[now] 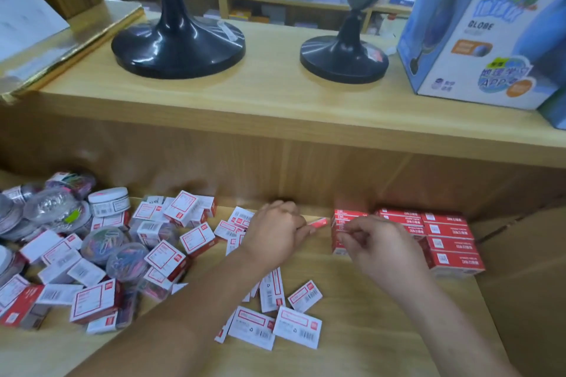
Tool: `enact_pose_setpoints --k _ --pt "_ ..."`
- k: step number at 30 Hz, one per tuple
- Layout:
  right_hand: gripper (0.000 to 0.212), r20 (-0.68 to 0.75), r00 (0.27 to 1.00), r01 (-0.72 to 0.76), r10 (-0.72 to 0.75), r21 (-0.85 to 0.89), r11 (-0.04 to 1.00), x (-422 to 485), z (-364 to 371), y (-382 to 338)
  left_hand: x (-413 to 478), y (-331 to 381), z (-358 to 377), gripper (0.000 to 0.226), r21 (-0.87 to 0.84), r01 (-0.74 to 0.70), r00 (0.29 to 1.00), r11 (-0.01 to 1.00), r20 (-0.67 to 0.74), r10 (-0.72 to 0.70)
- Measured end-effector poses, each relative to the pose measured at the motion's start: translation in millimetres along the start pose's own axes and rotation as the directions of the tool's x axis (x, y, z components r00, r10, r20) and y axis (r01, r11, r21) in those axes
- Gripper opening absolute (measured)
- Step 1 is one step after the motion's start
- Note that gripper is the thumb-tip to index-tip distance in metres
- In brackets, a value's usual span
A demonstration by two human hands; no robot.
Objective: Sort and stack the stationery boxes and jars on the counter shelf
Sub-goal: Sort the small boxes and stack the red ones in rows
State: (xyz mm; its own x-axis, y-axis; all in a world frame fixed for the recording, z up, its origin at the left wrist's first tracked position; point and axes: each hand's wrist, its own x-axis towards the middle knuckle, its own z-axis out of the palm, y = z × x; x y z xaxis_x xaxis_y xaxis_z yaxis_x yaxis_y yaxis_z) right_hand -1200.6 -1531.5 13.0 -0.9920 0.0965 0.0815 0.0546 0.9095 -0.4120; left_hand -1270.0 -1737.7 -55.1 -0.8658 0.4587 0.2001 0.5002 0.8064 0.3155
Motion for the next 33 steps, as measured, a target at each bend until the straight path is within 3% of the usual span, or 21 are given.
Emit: enact_pose_setpoints --k 3,9,15,19,26,30,33 --pt "0.025 -0.051 0.998 0.038 -0.048 -0.179 0.983 12.3 4.7 -6.1 3.5 -0.7 -2.7 0.051 -0.004 0.013 0.999 1.0 -0.038 -0.013" --pt "0.04 -0.089 0.996 -0.041 0.019 -0.255 0.966 36.1 15.5 -13.6 13.4 5.7 -0.2 0.026 -0.019 0.156 0.977 0.988 -0.147 -0.157" --pt "0.05 -0.099 0.995 -0.068 0.031 -0.389 0.919 40.3 21.2 -18.5 3.0 -4.4 -3.6 0.007 -0.135 0.138 0.965 0.981 -0.203 -0.164" --pt "0.05 -0.084 0.996 -0.057 0.023 -0.433 0.9 42.6 25.4 -21.6 -2.1 -5.6 -3.3 0.016 -0.013 0.088 0.98 0.996 -0.176 -0.089" --pt "0.04 -0.095 0.995 -0.02 -0.018 -0.382 0.924 42.6 23.9 -14.7 6.0 2.5 -0.9 0.019 0.039 0.132 0.974 0.99 -0.19 -0.122" --pt "0.025 -0.151 0.986 0.044 -0.072 -0.182 0.982 30.6 15.6 -12.9 1.9 0.5 -10.0 0.016 -0.029 0.089 0.982 0.996 -0.163 -0.092" --pt "0.02 -0.107 0.994 0.039 -0.036 0.018 0.999 6.1 7.5 -6.2 -7.9 2.7 -31.0 0.013 -0.049 0.015 0.987 0.999 -0.161 -0.023"
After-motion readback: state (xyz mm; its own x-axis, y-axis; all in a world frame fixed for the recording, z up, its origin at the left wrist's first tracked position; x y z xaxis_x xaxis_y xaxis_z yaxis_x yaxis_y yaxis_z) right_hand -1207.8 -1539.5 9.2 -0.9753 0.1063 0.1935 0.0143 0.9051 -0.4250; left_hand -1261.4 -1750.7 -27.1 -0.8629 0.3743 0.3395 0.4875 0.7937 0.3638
